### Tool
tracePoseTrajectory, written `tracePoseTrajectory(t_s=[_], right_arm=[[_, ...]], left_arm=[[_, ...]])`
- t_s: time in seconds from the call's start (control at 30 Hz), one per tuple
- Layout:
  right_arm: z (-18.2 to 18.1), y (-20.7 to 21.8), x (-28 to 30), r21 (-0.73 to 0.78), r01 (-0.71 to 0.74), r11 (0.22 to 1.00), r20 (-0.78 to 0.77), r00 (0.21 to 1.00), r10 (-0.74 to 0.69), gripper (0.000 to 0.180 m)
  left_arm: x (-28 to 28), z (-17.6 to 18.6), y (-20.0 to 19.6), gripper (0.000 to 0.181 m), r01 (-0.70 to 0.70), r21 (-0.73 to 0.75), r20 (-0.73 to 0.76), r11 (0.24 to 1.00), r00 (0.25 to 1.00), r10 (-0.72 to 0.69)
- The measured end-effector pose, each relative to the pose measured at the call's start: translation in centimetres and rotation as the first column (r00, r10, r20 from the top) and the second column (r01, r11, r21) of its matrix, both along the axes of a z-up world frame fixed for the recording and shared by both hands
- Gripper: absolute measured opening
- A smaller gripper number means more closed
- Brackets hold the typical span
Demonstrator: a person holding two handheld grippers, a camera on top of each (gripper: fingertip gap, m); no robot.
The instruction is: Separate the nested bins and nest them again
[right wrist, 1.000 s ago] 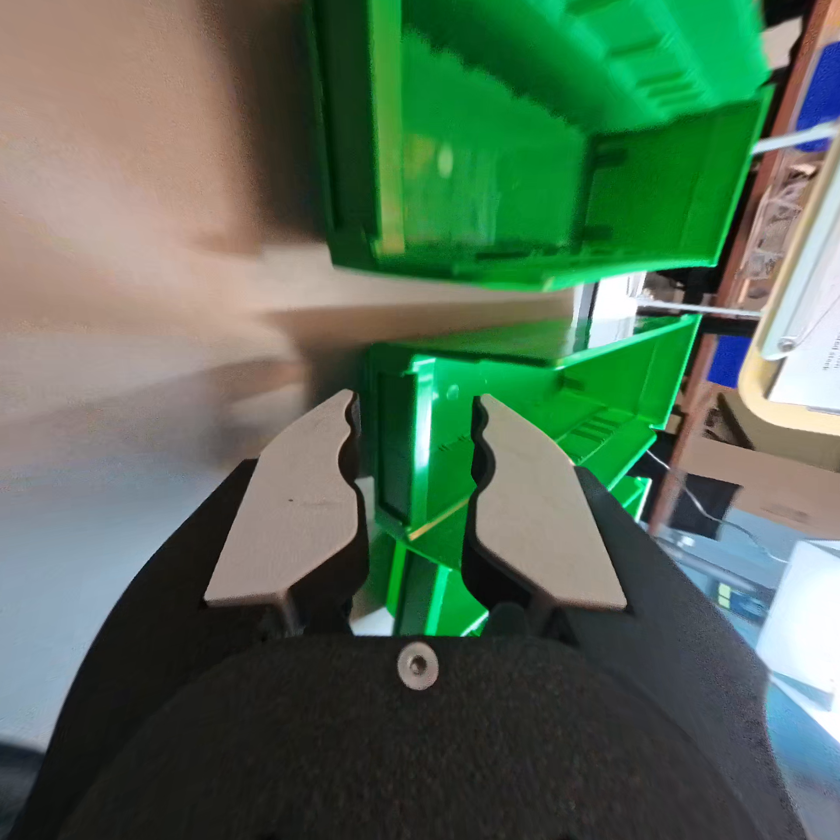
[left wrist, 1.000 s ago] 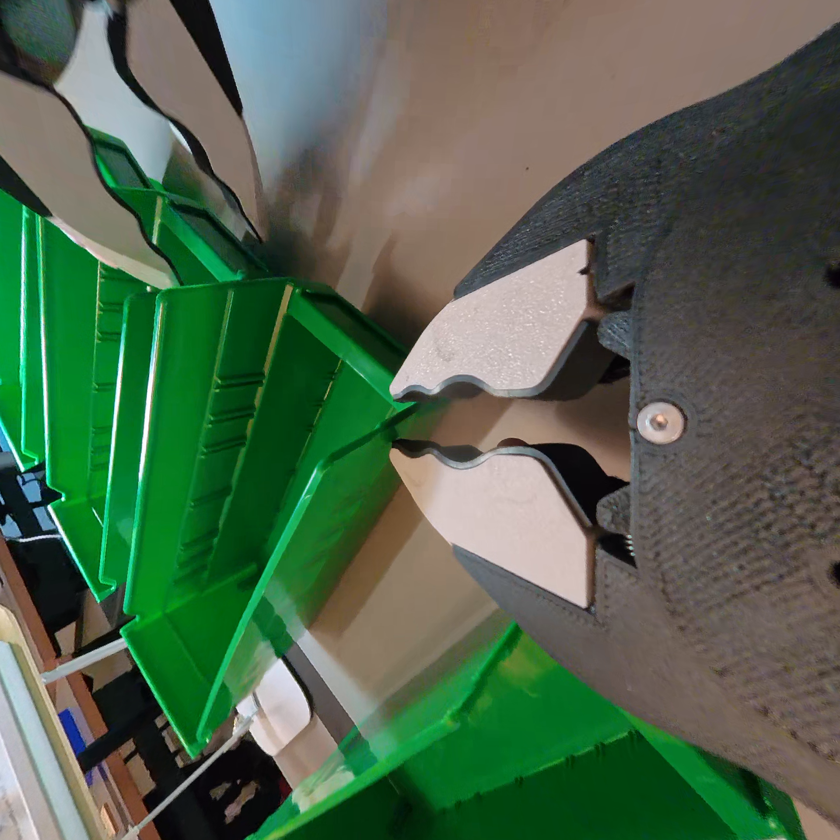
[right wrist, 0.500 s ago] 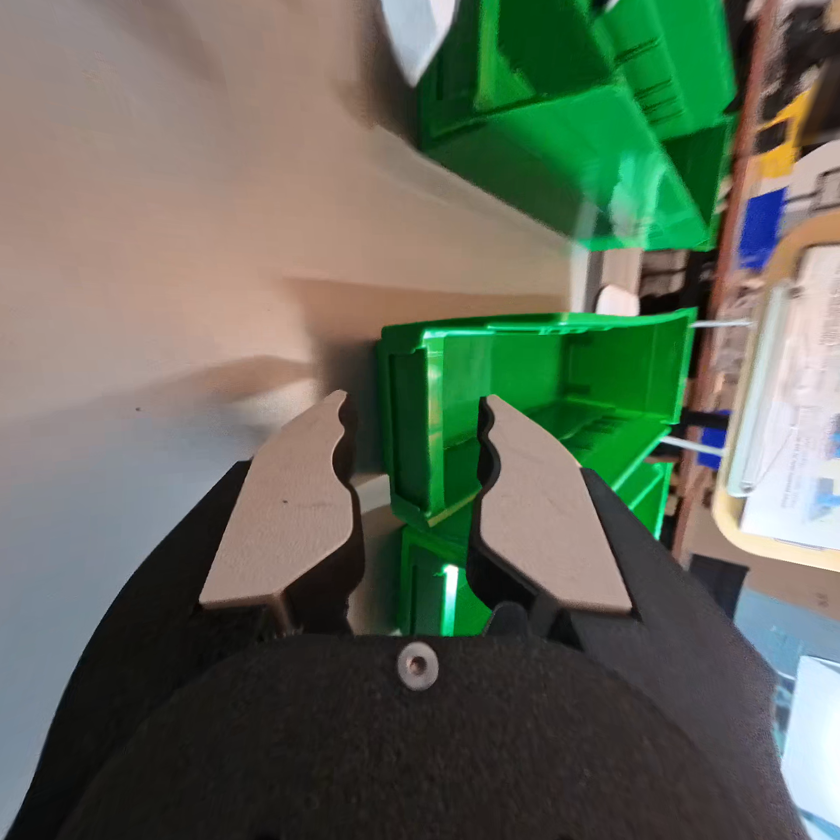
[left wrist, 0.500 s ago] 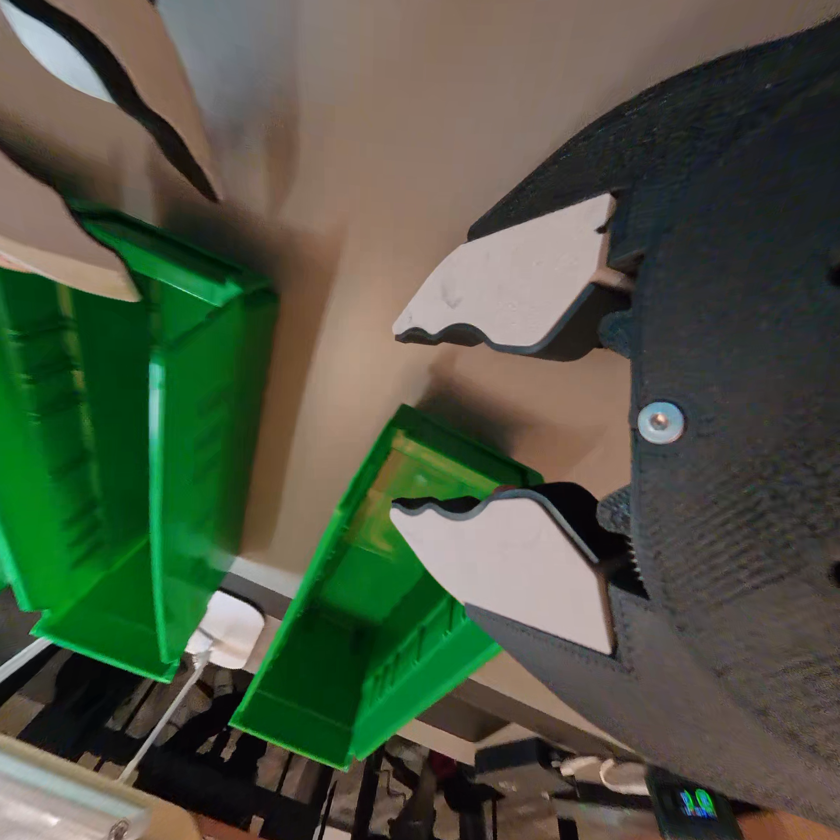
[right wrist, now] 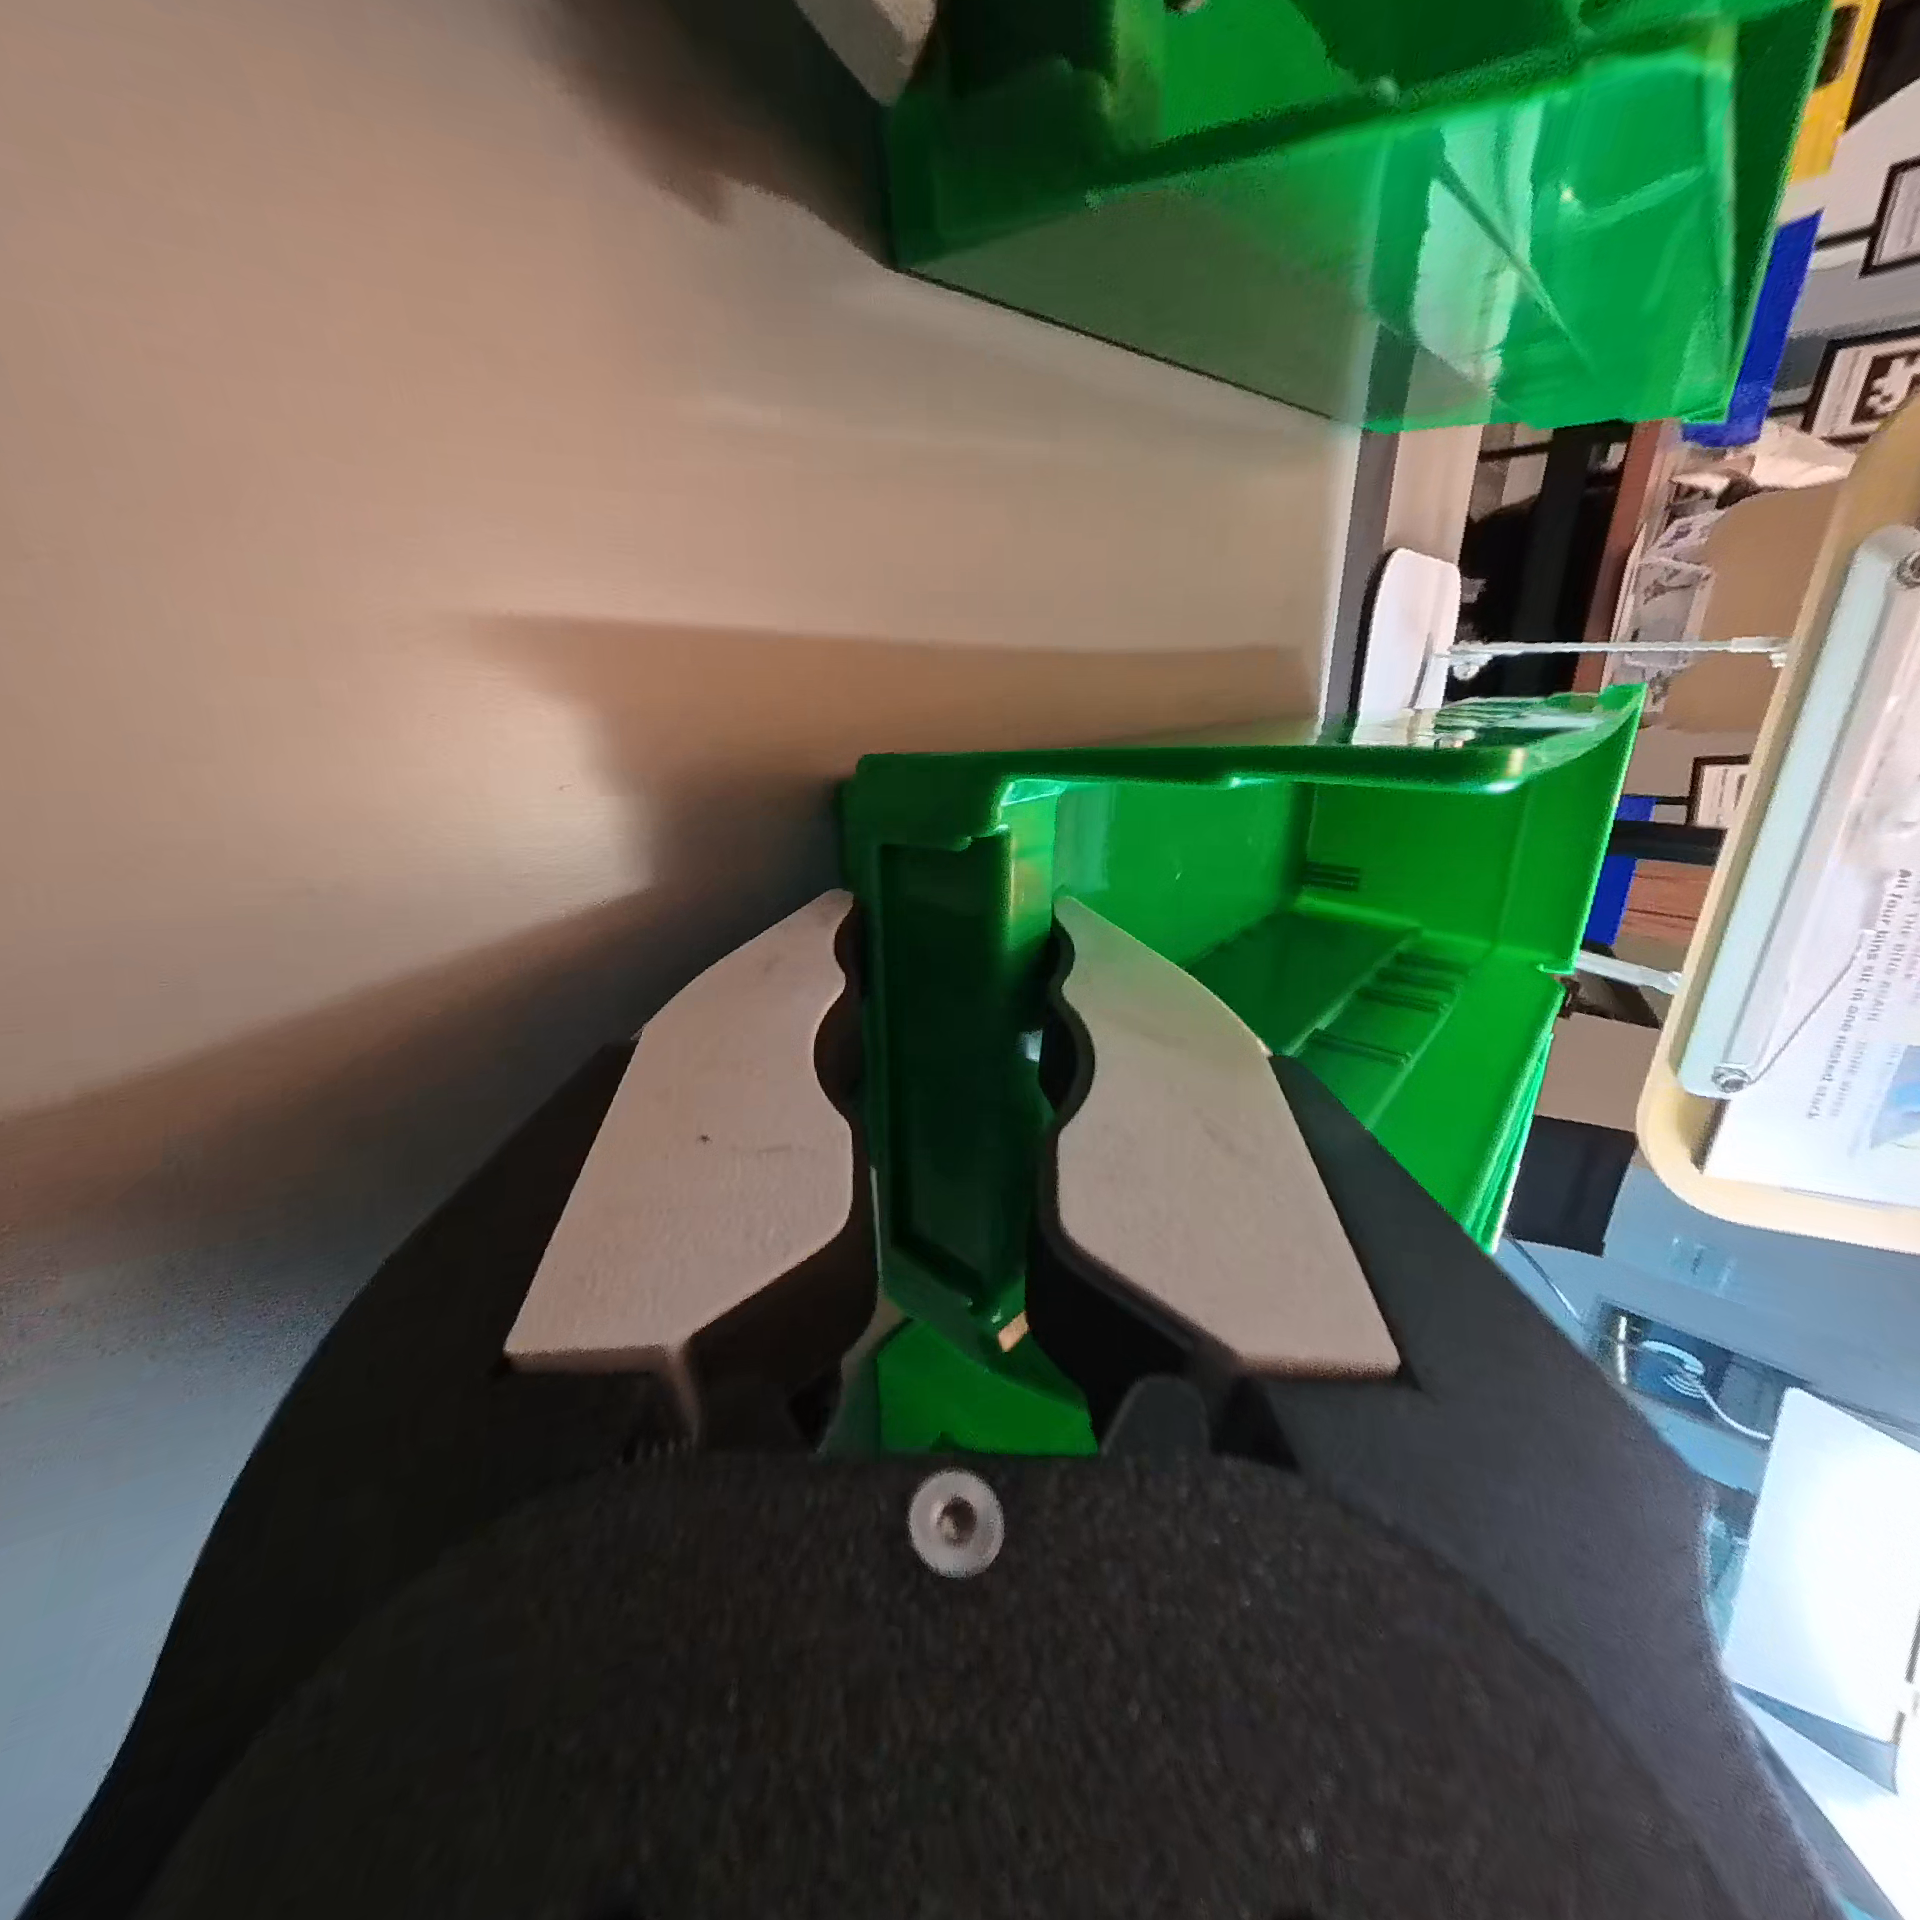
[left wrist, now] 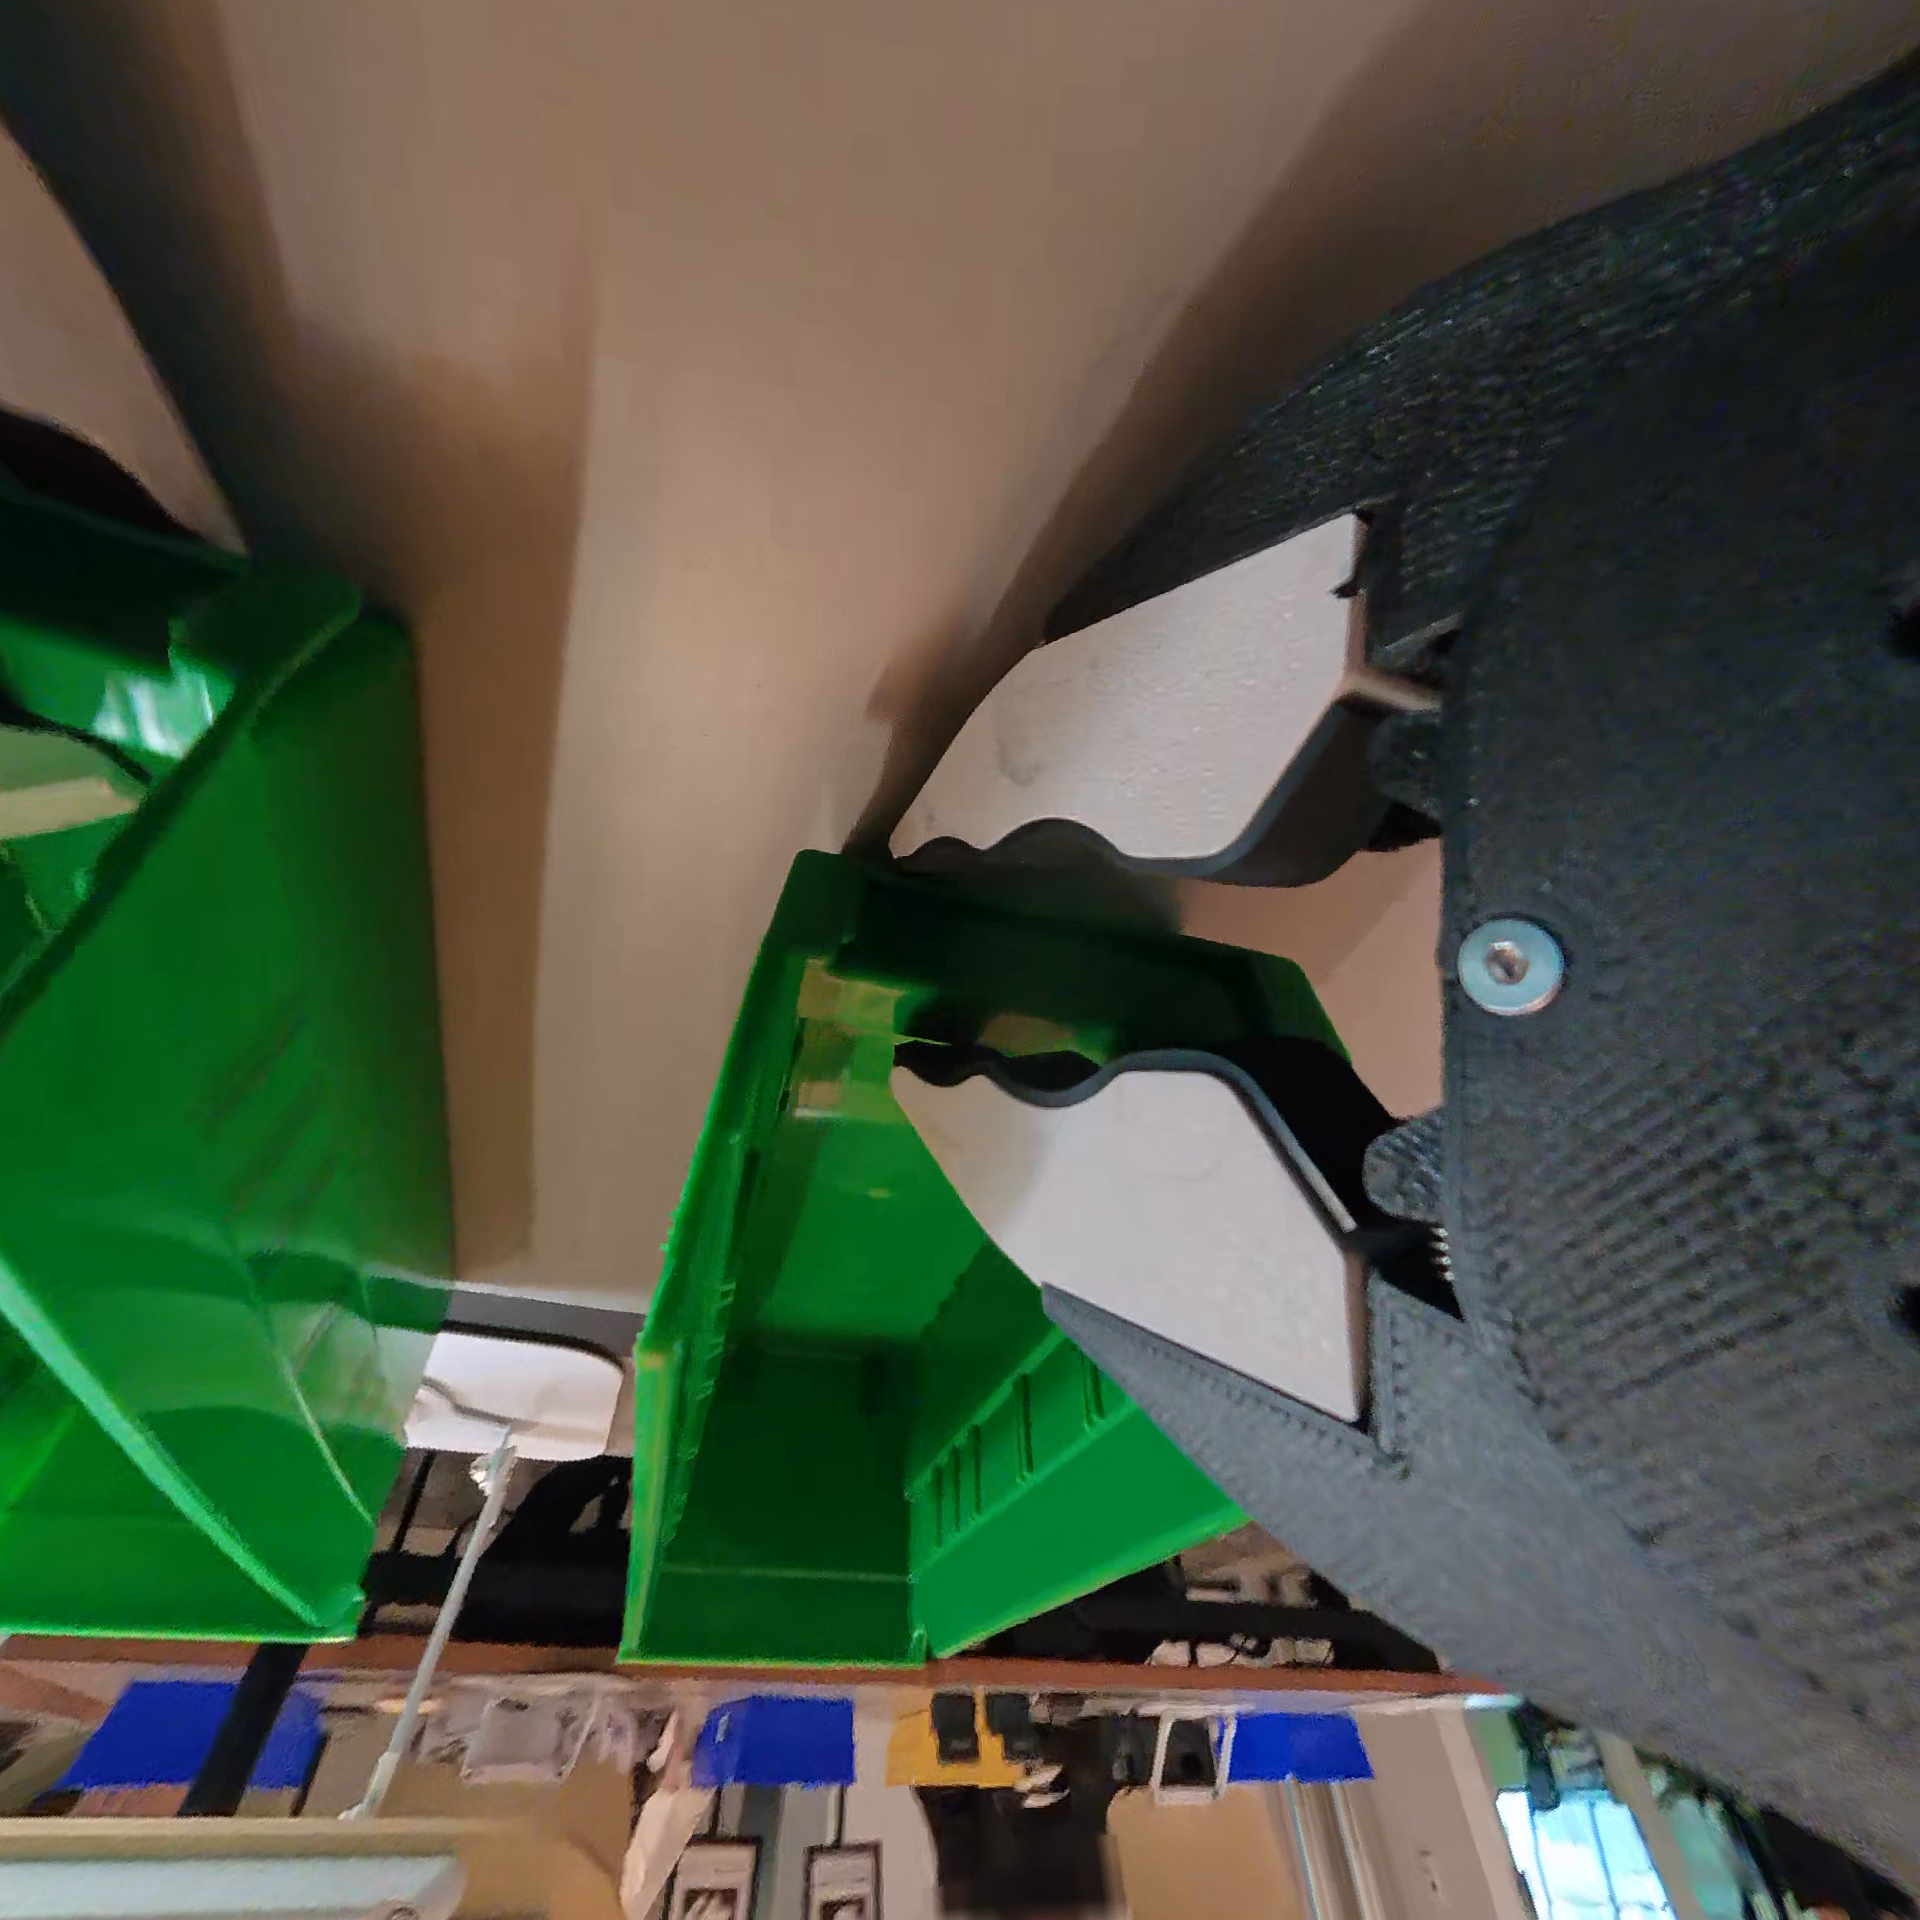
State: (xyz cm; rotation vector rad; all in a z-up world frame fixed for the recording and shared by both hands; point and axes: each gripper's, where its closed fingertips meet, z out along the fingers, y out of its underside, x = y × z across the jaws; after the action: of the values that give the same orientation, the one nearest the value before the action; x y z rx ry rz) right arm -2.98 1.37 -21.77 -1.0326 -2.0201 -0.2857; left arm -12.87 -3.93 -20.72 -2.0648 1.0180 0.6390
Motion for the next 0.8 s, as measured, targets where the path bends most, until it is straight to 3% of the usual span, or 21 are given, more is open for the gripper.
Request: tracePoseTrajectory(t_s=[0.23,0.4,0.53,0.67,0.8], right_arm=[[0.9,-0.2,0.5,-0.071,-0.05,0.996,-0.113,0.993,0.041,0.036],[5.5,-2.5,3.6,-0.196,-0.157,0.968,-0.326,0.941,0.087,0.035],[8.0,-0.9,6.4,-0.221,-0.101,0.97,-0.437,0.899,-0.006,0.037],[8.6,2.3,8.9,-0.266,-0.027,0.964,-0.504,0.856,-0.115,0.045],[6.0,4.4,10.4,-0.243,0.027,0.97,-0.422,0.897,-0.131,0.054]], left_arm=[[1.2,0.2,-0.7,0.031,0.118,0.039,-0.041,0.992,0.992,-0.117],[2.5,0.1,-0.9,0.031,0.202,0.063,-0.069,0.977,0.978,-0.198],[3.3,0.5,-0.9,0.031,0.241,0.095,-0.072,0.966,0.969,-0.234],[4.3,2.7,-2.1,0.036,0.216,0.134,0.09,0.967,0.969,-0.229],[4.2,6.5,-3.0,0.038,0.156,0.26,0.307,0.953,0.922,-0.235]])
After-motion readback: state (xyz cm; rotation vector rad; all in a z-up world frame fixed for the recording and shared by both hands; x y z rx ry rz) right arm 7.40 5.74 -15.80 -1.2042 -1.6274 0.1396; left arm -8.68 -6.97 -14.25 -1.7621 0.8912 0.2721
